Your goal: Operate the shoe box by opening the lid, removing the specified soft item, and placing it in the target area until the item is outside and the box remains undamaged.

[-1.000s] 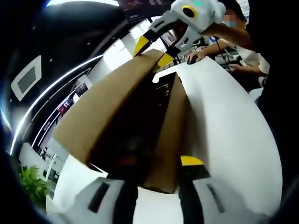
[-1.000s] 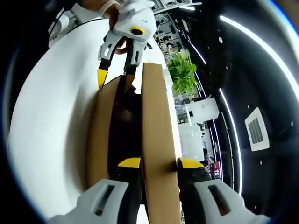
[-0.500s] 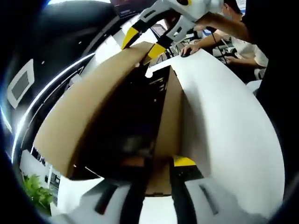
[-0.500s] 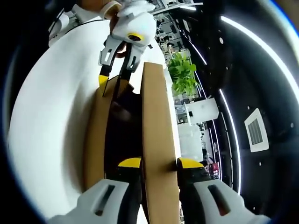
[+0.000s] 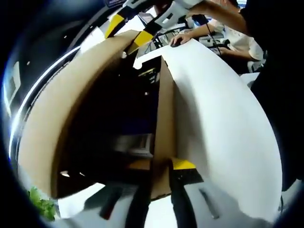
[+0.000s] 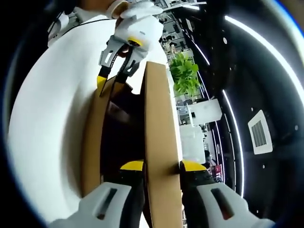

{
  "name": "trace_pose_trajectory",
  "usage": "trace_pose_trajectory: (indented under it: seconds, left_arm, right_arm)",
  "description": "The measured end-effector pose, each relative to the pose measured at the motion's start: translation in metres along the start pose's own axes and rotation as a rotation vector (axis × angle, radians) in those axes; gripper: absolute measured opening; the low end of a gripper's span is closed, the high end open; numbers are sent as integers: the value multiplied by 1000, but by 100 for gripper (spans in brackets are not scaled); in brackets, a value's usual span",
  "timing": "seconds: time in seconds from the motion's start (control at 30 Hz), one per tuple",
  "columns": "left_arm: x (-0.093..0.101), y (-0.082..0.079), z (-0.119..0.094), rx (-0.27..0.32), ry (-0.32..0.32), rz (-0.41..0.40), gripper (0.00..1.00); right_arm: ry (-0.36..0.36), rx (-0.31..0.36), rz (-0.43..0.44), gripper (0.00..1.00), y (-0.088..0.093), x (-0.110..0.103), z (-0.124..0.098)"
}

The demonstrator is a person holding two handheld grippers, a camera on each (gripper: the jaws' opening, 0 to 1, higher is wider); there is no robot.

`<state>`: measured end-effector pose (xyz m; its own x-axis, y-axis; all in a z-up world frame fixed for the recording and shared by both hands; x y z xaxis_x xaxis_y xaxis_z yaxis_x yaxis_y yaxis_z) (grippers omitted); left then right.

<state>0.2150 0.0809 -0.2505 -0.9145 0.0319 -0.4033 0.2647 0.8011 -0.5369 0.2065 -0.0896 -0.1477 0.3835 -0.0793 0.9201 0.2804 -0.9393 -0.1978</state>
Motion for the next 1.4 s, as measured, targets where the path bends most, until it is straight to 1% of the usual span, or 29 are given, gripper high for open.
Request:
trace_pose_trajectory:
  seconds: [0.13, 0.23, 0.43, 0.5, 0.57, 0.6, 0.67, 0.73, 0.83, 1.0, 1.07, 1.13, 1.3, 1.4]
  left_arm:
    - [-2, 2, 1, -8, 21, 4, 11]
    - [-4, 3, 2, -1, 53, -21, 9]
    - [-5, 1, 5, -64, 123, -46, 7]
    - [-5, 0, 6, -78, 136, -45, 6]
    - [-4, 0, 6, -92, 148, -42, 6]
    - [-5, 0, 5, -114, 182, -35, 5]
    - [-4, 0, 7, -132, 211, -30, 5]
    - [-4, 0, 8, -136, 235, 26, 5]
    - [-4, 0, 10, -152, 257, -25, 4]
    - [-5, 1, 13, -165, 298, -53, 3]
    - [-5, 2, 14, -154, 309, -75, 2]
    - [-6, 2, 15, -154, 323, -90, 2]
    - [1, 1, 13, -170, 318, -92, 2]
    - [3, 2, 12, -171, 320, -109, 2]
  right_arm:
    - [2, -17, -8, 27, 0, 3, 2]
    - [10, -26, -5, 27, 1, 7, 4]
    - [28, -43, 10, 26, 1, 18, 9]
    - [33, -52, 10, 25, 0, 20, 10]
    - [45, -65, 12, 25, 0, 24, 12]
    - [51, -71, 15, 25, -1, 26, 13]
    - [63, -78, 21, 24, 0, 28, 14]
    - [70, -83, 24, 24, 0, 30, 15]
    - [84, -92, 17, 23, -1, 34, 16]
    - [138, -104, -5, 20, -1, 41, 18]
    - [156, -117, -10, 18, -1, 43, 20]
    - [197, -148, -83, 16, -3, 48, 21]
    - [236, -169, -92, 13, -3, 53, 29]
    - [263, -176, -100, 11, -1, 57, 31]
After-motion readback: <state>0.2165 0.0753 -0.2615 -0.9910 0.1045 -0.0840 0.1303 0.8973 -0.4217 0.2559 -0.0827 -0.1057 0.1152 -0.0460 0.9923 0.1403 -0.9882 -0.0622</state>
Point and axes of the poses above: the point that each gripper's makers call its tool centre point, and the gripper's own axes: z roughly forward along the fingers, x roughly to its right, y roughly out of its underside, the point moved 5 cm from there along -z, roughly backward along the fingers, and after that the axes turned 1 degree about -x, right-handed, at the moved point
